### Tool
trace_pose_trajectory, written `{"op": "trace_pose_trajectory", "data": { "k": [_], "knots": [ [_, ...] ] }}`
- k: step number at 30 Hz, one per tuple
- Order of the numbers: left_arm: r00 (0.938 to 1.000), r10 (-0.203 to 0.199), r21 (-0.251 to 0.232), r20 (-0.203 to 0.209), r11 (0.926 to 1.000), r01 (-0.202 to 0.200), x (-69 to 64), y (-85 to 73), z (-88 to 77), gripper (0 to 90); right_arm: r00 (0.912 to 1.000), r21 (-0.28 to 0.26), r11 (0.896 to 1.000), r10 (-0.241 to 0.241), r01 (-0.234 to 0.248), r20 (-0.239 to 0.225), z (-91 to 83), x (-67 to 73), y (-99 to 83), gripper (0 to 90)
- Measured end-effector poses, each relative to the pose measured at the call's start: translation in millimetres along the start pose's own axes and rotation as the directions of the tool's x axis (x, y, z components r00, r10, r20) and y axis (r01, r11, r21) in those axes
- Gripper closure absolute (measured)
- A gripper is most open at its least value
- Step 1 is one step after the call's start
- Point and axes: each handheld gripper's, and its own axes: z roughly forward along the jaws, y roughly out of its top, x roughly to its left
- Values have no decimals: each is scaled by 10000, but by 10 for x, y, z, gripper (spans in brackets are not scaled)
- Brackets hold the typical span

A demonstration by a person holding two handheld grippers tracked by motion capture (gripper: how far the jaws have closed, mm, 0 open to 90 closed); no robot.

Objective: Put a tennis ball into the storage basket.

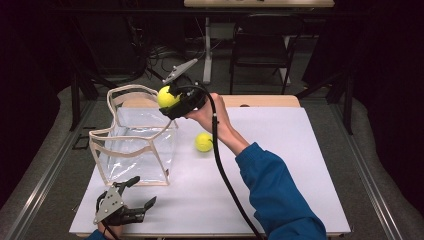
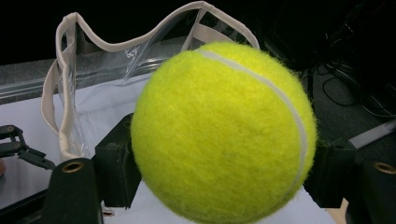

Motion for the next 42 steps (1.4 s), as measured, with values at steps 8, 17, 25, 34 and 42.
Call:
{"op": "trace_pose_trajectory", "data": {
  "k": [8,17,25,34,42],
  "knots": [
    [10000,3,7,-3,10000,-3,-2,1,-1,159,10000,48,10000,-55,55,-30,46,24,31,257],
    [10000,-32,-10,0,10000,32,0,-1,5,158,9998,137,9998,-127,129,-125,111,46,56,257],
    [10000,-42,-7,13,10000,42,3,-2,2,159,9996,146,9998,-135,139,-264,176,63,59,257],
    [10000,-74,-35,13,10000,74,5,-3,4,159,9992,65,10000,-57,60,-407,214,78,48,257],
    [10000,-49,-23,25,10000,49,10,-4,3,159,9990,41,10000,-47,49,-449,251,90,45,256]
  ]
}}
